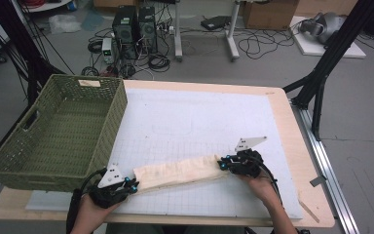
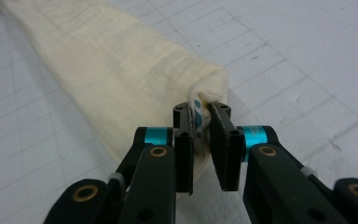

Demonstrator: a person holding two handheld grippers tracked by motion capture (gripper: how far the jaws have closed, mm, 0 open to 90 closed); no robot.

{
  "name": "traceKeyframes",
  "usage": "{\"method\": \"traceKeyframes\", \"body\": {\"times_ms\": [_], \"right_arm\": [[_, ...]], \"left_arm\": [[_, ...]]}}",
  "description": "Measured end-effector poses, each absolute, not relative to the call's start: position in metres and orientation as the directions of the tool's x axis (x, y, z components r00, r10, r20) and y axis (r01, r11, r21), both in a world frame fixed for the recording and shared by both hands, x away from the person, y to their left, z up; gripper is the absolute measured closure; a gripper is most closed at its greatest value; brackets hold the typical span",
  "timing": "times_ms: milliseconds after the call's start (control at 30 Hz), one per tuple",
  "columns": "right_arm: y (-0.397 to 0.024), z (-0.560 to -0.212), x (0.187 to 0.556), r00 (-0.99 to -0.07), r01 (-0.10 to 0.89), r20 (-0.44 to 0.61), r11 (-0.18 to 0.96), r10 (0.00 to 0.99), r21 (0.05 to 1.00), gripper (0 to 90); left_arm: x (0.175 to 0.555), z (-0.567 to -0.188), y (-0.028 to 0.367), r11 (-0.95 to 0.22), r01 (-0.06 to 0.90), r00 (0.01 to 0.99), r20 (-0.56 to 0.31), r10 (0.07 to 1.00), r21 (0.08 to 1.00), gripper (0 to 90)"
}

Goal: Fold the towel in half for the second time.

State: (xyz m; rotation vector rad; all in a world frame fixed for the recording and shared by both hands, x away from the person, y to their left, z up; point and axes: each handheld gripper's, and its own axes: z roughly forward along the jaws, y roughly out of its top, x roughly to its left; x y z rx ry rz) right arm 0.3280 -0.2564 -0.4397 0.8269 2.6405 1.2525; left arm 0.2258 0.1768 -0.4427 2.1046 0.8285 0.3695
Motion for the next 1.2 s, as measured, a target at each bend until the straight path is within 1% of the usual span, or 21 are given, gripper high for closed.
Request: {"method": "traceKeyframes", "body": {"times_ms": [33,67,100,233,333,400,533,700,867,933,1000,1200], "right_arm": [[-0.255,-0.441,0.329,-0.848,0.430,0.135,0.517,0.512,0.740,75.6],[-0.254,-0.442,0.329,-0.848,0.431,0.134,0.522,0.512,0.736,70.3],[-0.254,-0.442,0.328,-0.844,0.433,0.129,0.521,0.520,0.736,65.9],[-0.266,-0.432,0.319,-0.827,0.432,0.139,0.458,0.545,0.777,55.4],[-0.275,-0.427,0.311,-0.822,0.420,0.126,0.441,0.555,0.793,50.2],[-0.279,-0.426,0.305,-0.813,0.415,0.110,0.437,0.572,0.798,44.4],[-0.290,-0.426,0.295,-0.809,0.410,0.109,0.421,0.578,0.809,40.7],[-0.298,-0.423,0.285,-0.812,0.396,0.100,0.416,0.576,0.819,35.9],[-0.302,-0.421,0.278,-0.814,0.388,0.101,0.404,0.573,0.828,31.7],[-0.303,-0.421,0.278,-0.816,0.382,0.102,0.398,0.570,0.834,30.2],[-0.303,-0.420,0.278,-0.816,0.378,0.100,0.394,0.570,0.838,28.7],[-0.305,-0.419,0.278,-0.806,0.386,0.117,0.365,0.581,0.847,24.0]], "left_arm": [[0.226,-0.443,0.178,-0.438,0.427,0.740,-0.027,0.672,0.791,82.0],[0.225,-0.441,0.179,-0.435,0.422,0.742,-0.027,0.670,0.795,80.4],[0.225,-0.440,0.180,-0.432,0.413,0.740,-0.019,0.672,0.802,76.7],[0.224,-0.428,0.184,-0.414,0.362,0.746,0.007,0.666,0.835,64.8],[0.227,-0.420,0.181,-0.411,0.306,0.771,0.030,0.636,0.858,61.5],[0.231,-0.416,0.175,-0.417,0.275,0.790,0.044,0.612,0.866,58.8],[0.245,-0.411,0.158,-0.424,0.231,0.823,0.057,0.565,0.876,55.3],[0.263,-0.409,0.134,-0.424,0.214,0.855,0.041,0.517,0.880,53.1],[0.279,-0.408,0.111,-0.457,0.197,0.884,0.045,0.466,0.868,51.9],[0.285,-0.409,0.104,-0.465,0.200,0.887,0.042,0.459,0.862,50.9],[0.291,-0.409,0.098,-0.471,0.205,0.891,0.036,0.453,0.858,47.7],[0.298,-0.412,0.088,-0.465,0.204,0.902,0.019,0.431,0.862,47.6]]}}
